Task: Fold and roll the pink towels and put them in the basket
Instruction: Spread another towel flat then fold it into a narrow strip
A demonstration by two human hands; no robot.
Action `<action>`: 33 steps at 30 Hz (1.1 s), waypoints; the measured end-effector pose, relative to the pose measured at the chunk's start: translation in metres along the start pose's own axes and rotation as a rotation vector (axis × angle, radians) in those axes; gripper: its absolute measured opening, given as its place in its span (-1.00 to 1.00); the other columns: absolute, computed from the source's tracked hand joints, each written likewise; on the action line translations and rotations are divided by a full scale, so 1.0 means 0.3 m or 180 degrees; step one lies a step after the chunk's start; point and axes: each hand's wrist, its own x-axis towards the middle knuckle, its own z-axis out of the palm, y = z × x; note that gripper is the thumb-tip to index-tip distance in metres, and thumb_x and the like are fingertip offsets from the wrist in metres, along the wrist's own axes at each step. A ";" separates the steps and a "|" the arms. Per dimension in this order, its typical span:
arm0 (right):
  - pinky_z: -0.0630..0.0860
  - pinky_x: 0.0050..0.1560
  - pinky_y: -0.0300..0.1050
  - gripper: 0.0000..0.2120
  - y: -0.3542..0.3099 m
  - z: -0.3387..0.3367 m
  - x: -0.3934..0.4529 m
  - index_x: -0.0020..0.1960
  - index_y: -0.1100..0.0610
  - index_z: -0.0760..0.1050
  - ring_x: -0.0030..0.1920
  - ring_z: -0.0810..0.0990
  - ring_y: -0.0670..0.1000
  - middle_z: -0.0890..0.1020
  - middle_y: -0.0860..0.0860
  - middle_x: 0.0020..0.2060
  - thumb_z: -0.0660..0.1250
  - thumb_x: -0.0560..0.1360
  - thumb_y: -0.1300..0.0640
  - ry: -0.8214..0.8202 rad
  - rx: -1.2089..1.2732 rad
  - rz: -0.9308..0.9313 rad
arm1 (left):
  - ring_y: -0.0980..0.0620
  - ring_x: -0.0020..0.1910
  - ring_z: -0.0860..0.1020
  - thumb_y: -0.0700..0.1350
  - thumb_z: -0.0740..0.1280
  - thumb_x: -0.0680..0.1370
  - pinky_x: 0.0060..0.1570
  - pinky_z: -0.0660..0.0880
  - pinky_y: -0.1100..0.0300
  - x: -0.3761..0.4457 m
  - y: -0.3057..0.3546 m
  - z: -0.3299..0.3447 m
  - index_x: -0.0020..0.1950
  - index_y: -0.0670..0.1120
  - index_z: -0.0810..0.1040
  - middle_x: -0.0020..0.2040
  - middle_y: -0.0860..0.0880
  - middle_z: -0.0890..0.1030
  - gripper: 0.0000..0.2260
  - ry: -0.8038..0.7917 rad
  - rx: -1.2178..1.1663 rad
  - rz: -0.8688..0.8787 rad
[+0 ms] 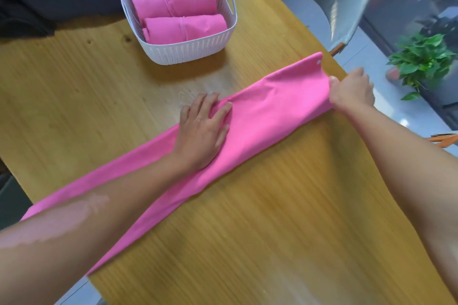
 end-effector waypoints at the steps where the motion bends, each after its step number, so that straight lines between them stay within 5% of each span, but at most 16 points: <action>1: 0.34 0.36 0.19 -0.41 0.037 0.001 -0.004 0.46 0.25 0.27 0.42 0.34 0.28 0.38 0.24 0.41 0.22 0.62 -0.14 -0.0080 0.0073 0.0283 | -0.15 0.57 0.16 0.07 0.18 0.67 0.42 0.12 -0.12 -0.017 0.003 0.002 0.51 0.03 0.39 0.57 -0.09 0.27 -0.59 -0.0036 -0.0032 0.0081; 5: 0.55 0.16 0.08 -0.42 0.113 -0.003 -0.037 0.42 0.07 0.42 0.12 0.57 0.16 0.57 0.10 0.16 0.30 0.53 -0.25 -0.0984 0.1711 0.1180 | -0.05 0.64 0.01 0.13 0.04 0.69 0.52 -0.02 -0.13 -0.063 0.010 0.012 0.58 0.04 0.31 0.64 -0.03 0.16 -0.53 -0.0213 0.0083 0.0442; 8: 0.57 0.11 0.06 -0.35 0.103 -0.004 -0.043 0.46 0.02 0.34 0.08 0.60 0.08 0.57 0.07 0.13 0.42 0.48 -0.21 -0.1424 0.2453 0.1379 | -0.02 0.65 -0.07 0.17 -0.03 0.70 0.58 -0.12 -0.16 -0.057 0.009 0.017 0.63 -0.03 0.19 0.65 -0.03 0.14 -0.46 -0.0298 0.0444 0.0695; 13: 0.63 -0.31 -0.12 -0.57 0.047 0.004 -0.029 0.31 0.09 0.29 -0.53 0.55 -0.10 0.60 0.05 -0.37 0.43 0.55 0.15 -0.1655 0.2892 0.1317 | -0.04 0.65 -0.05 0.25 -0.14 0.69 0.60 -0.06 -0.09 -0.045 0.012 0.028 0.67 -0.02 0.04 0.66 -0.05 0.04 -0.40 -0.0543 0.0569 0.1026; 15: 0.68 -0.14 -0.02 -0.49 0.048 0.022 -0.020 0.33 0.22 0.33 -0.20 0.67 -0.01 0.61 0.11 -0.01 0.47 0.48 0.27 -0.1018 0.2713 0.1176 | -0.04 0.65 -0.06 0.27 -0.15 0.68 0.60 -0.07 -0.08 -0.041 0.011 0.033 0.67 0.02 0.00 0.67 -0.03 0.01 -0.39 -0.0569 0.0539 0.1000; 17: 0.58 0.08 -0.09 -0.48 0.066 0.014 -0.025 0.31 0.19 0.33 0.07 0.57 0.04 0.52 0.09 0.21 0.49 0.45 0.26 -0.0270 0.2171 0.0910 | -0.03 0.65 -0.10 0.31 -0.15 0.66 0.59 -0.07 -0.08 -0.033 0.007 0.034 0.67 0.07 -0.04 0.67 -0.01 -0.05 -0.38 -0.0595 0.0533 0.1023; 23: 0.35 0.01 -0.32 -0.54 0.180 -0.009 0.013 0.35 0.16 0.27 0.11 0.53 0.00 0.48 0.04 0.20 0.39 0.53 0.23 0.0500 0.2133 0.0662 | -0.03 0.65 -0.11 0.37 -0.13 0.63 0.58 -0.09 -0.11 0.012 0.084 0.088 0.67 0.12 -0.05 0.67 -0.02 -0.07 -0.35 -0.0513 0.0649 0.1110; 26: 0.30 0.27 -0.25 -0.44 0.135 -0.018 0.010 0.50 0.16 0.19 0.40 0.41 0.09 0.39 0.12 0.42 0.31 0.56 0.23 0.1129 0.1768 0.0447 | -0.04 0.65 -0.07 0.36 -0.08 0.63 0.58 -0.09 -0.13 0.050 0.147 0.122 0.67 0.11 -0.02 0.67 -0.03 -0.03 -0.35 -0.0379 0.0629 0.1027; 29: 0.03 0.56 0.01 -0.32 0.069 0.036 -0.053 0.61 0.18 0.02 0.59 0.07 0.16 0.12 0.19 0.59 0.22 0.62 -0.03 0.0818 0.0816 -0.0123 | -0.03 0.65 -0.07 0.35 -0.04 0.63 0.58 -0.07 -0.14 0.089 0.182 0.138 0.67 0.11 -0.02 0.67 -0.02 -0.04 -0.35 -0.0377 0.0574 0.0941; 33: -0.19 0.59 0.08 -0.28 0.051 0.216 -0.201 0.64 0.13 -0.11 0.62 -0.17 0.12 -0.10 0.17 0.62 -0.05 0.65 -0.26 0.0002 0.0222 -0.0521 | -0.02 0.65 -0.09 0.34 -0.06 0.64 0.58 -0.06 -0.14 0.096 0.191 0.141 0.67 0.12 -0.05 0.67 0.00 -0.08 -0.36 -0.0355 0.0588 0.0967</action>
